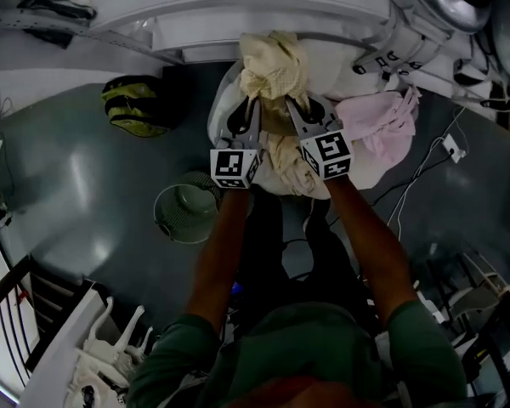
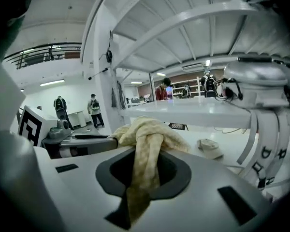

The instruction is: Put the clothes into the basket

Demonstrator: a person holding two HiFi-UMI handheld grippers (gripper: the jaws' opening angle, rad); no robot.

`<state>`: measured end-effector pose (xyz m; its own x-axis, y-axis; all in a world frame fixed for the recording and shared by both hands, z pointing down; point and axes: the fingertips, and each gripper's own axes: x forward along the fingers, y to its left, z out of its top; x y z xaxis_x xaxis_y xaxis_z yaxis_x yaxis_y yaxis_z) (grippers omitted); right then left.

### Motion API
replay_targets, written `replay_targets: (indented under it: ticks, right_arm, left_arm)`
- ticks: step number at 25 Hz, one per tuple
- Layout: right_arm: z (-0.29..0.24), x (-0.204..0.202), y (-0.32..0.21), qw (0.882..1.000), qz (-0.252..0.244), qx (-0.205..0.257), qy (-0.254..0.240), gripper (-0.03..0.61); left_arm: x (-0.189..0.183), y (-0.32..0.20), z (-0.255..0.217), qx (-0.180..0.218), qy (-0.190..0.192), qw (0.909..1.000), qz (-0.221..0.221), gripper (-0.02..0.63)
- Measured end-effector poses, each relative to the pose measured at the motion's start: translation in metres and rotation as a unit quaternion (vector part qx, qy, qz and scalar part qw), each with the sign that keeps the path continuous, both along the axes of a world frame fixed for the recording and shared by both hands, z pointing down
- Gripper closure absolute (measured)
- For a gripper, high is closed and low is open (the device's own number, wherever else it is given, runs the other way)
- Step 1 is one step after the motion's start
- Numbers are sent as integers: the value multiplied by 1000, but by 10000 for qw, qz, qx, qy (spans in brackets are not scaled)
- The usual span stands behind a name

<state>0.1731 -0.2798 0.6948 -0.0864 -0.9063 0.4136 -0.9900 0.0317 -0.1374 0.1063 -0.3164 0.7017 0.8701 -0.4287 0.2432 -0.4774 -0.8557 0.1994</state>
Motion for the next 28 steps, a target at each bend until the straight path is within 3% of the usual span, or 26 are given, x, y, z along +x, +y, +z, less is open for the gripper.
replay_targets:
  ticks: [11, 17, 23, 28]
  right_arm:
    - [-177, -16, 85, 9923, -343, 1149, 323, 532]
    - [-249, -21, 140, 9845, -647, 1543, 526, 532]
    - [-319, -36, 184, 9702, -1120, 2000, 779, 532]
    - [-369, -67, 212, 9515, -1579, 2446, 993, 532]
  left_arm:
    - [-18, 86, -188, 1067, 425, 9934, -14, 571]
    - [-26, 144, -258, 1474, 551, 9875, -129, 571]
    - [-39, 193, -332, 2094, 767, 9742, -336, 571]
    - [-69, 230, -380, 2425, 872, 9637, -703, 571]
